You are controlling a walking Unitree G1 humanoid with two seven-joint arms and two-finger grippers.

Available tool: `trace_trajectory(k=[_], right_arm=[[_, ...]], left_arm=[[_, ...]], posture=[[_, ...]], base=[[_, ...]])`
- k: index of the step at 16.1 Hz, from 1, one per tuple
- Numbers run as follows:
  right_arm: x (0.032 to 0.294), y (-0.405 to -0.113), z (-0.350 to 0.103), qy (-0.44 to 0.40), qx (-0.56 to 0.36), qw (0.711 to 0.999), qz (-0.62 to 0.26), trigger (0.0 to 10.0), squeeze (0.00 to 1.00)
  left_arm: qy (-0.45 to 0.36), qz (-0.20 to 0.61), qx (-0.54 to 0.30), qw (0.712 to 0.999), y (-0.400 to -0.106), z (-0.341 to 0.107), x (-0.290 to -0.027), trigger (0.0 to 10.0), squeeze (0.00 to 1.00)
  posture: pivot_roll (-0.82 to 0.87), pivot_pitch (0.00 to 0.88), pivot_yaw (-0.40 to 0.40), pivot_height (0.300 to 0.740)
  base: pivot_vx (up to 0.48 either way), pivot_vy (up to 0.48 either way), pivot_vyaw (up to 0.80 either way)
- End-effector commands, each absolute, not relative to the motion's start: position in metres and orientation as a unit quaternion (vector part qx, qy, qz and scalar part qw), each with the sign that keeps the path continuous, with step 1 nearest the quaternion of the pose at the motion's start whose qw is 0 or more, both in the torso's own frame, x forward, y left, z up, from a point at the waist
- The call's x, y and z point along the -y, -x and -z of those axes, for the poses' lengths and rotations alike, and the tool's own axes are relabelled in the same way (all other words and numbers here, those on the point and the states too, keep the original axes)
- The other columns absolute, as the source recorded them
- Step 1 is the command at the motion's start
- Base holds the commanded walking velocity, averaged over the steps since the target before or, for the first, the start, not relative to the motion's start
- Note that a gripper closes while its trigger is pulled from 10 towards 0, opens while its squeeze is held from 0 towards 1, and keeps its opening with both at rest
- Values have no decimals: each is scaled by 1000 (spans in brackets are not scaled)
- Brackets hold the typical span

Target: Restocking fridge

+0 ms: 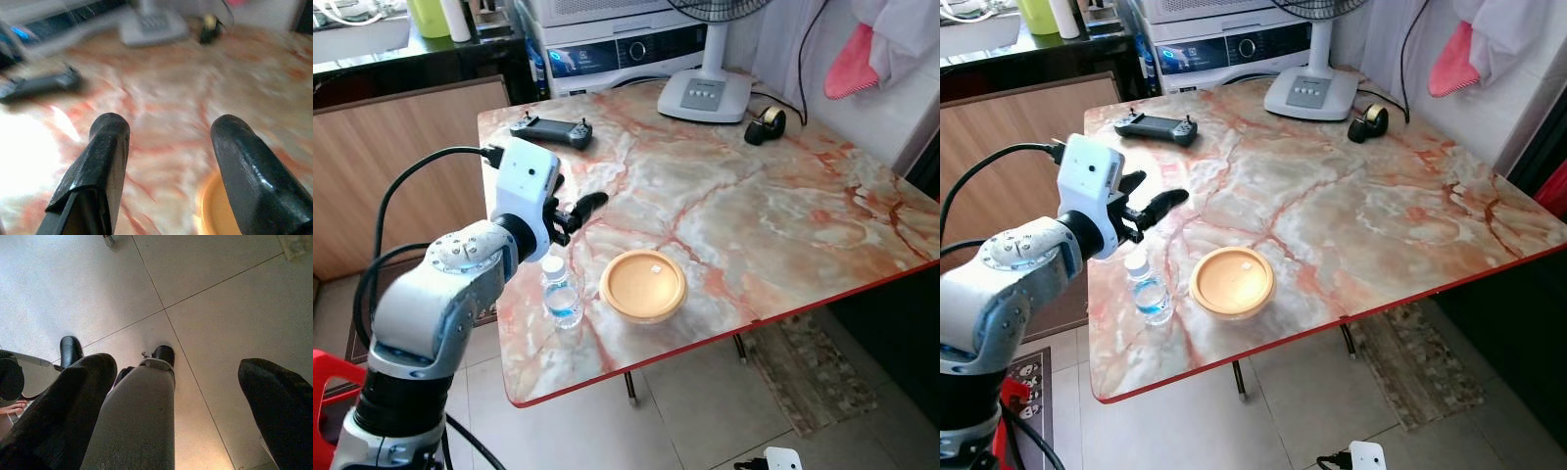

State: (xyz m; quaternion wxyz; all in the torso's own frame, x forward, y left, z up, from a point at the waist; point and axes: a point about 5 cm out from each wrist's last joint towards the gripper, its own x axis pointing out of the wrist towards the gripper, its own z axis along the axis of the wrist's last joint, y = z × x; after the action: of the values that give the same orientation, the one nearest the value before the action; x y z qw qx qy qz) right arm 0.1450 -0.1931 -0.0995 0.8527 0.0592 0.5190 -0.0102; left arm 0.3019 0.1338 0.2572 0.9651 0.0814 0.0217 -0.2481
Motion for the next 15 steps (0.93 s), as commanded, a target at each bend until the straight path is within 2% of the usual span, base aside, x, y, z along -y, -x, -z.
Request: trace_trajectory(k=[1,2,3,4,6,7,15], right_arm=[[193,-145,100,-56,-519,853,8,10000,0],[193,-145,99,-56,-519,853,8,10000,0],[193,-146,99,-57,-518,854,8,10000,0],[193,-146,99,-59,-516,855,9,10000,0],[193,-147,99,-59,-516,855,10,10000,0],[193,-147,99,-59,-516,854,9,10000,0],[192,-149,98,-59,-516,854,8,10000,0]], left_arm=[[-73,278,-38,957,-296,-259,-131,10000,0],[-72,284,-50,955,-295,-256,-129,10000,0],[-61,281,-68,955,-294,-253,-128,10000,361],[-41,284,-86,954,-294,-254,-126,10000,1000],[-61,259,-107,958,-295,-254,-131,10000,1000],[-66,246,-117,960,-294,-253,-135,10000,0],[-67,254,-160,952,-288,-243,-139,10000,0]], posture=[[176,63,16,740],[173,61,16,740],[161,54,23,740],[160,50,25,740],[164,47,27,740],[171,47,25,740],[174,64,22,740]], base=[[0,0,0],[0,0,0],[0,0,0],[0,0,0],[0,0,0],[0,0,0],[0,0,0]])
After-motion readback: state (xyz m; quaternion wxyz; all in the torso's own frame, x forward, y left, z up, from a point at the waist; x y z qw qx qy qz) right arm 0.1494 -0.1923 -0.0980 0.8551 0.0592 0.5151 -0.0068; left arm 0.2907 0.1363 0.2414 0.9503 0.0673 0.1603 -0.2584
